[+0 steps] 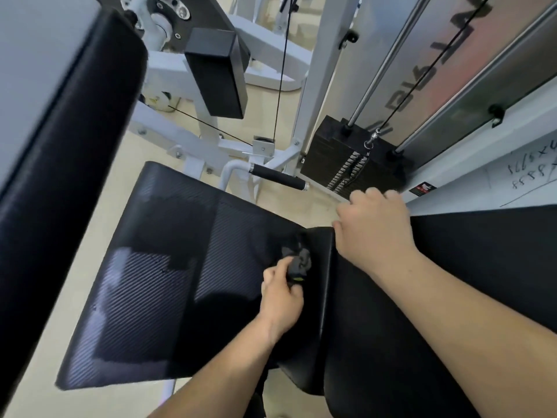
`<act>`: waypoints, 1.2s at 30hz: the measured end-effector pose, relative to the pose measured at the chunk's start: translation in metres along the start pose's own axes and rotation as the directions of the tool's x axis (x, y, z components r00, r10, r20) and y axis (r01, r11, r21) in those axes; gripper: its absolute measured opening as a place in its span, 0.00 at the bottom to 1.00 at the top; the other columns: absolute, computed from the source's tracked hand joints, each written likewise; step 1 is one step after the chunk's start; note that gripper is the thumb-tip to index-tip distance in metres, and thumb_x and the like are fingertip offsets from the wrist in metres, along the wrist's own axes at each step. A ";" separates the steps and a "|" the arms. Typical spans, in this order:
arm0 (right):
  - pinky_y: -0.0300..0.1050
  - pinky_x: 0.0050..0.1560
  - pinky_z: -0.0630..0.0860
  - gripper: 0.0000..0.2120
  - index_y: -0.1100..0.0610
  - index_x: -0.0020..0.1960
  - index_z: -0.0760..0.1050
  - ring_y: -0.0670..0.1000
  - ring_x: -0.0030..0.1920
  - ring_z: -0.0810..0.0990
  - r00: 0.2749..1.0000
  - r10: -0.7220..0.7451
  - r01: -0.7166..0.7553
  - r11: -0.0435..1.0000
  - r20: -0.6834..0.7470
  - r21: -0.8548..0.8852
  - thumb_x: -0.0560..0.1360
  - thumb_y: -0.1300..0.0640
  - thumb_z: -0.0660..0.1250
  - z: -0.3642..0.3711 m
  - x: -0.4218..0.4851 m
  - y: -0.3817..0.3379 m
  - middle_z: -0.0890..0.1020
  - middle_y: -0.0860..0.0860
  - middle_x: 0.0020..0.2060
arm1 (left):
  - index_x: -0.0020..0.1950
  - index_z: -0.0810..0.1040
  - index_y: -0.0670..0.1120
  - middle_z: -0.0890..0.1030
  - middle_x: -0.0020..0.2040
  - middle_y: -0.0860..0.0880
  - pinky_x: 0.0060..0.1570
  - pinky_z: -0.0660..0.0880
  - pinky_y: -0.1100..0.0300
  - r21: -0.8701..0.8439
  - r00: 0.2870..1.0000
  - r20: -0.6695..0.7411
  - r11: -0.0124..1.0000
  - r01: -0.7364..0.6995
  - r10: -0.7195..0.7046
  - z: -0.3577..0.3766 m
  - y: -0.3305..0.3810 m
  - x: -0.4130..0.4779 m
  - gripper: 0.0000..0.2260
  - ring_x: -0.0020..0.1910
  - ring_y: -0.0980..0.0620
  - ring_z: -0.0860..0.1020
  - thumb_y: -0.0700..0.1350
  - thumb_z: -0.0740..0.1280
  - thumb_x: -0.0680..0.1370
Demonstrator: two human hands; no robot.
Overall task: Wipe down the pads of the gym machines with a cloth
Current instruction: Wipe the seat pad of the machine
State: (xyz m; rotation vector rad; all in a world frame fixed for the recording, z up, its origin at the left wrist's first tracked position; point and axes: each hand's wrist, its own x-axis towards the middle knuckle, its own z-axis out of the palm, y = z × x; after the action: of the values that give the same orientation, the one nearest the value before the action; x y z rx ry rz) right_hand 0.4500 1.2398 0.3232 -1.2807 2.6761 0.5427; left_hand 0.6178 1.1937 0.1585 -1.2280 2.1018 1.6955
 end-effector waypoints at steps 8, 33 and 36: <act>0.52 0.45 0.72 0.06 0.51 0.37 0.79 0.56 0.42 0.78 0.993 -0.119 0.118 0.975 -0.004 0.189 0.66 0.52 0.76 0.014 -0.138 -0.079 0.79 0.50 0.37 | 0.61 0.72 0.62 0.79 0.55 0.48 0.59 0.78 0.51 -0.109 0.996 -0.084 0.994 -0.008 -0.001 0.007 -0.097 -0.113 0.20 0.52 0.51 0.80 0.40 0.64 0.75; 0.46 0.34 0.74 0.09 0.51 0.38 0.79 0.53 0.37 0.78 0.999 0.004 -0.023 0.890 0.042 0.456 0.60 0.59 0.75 0.117 -0.276 -0.171 0.77 0.47 0.35 | 0.68 0.66 0.48 0.79 0.55 0.43 0.51 0.79 0.51 -0.520 0.899 -0.117 0.797 0.307 -0.423 -0.014 -0.109 -0.134 0.19 0.48 0.46 0.80 0.38 0.64 0.79; 0.45 0.37 0.68 0.03 0.51 0.46 0.79 0.53 0.45 0.80 0.954 0.204 -0.286 0.832 0.217 0.476 0.73 0.57 0.67 0.129 -0.293 -0.168 0.78 0.47 0.42 | 0.69 0.66 0.47 0.80 0.57 0.41 0.44 0.82 0.48 -0.713 0.859 0.073 0.576 0.400 -0.507 0.030 -0.125 -0.121 0.19 0.51 0.42 0.83 0.37 0.64 0.80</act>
State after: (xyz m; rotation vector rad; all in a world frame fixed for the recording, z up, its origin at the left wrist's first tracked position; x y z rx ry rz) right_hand 0.7601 1.4039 0.2358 -0.7197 2.6067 -0.0482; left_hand 0.7709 1.2766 0.1292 -1.9245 0.9551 2.2473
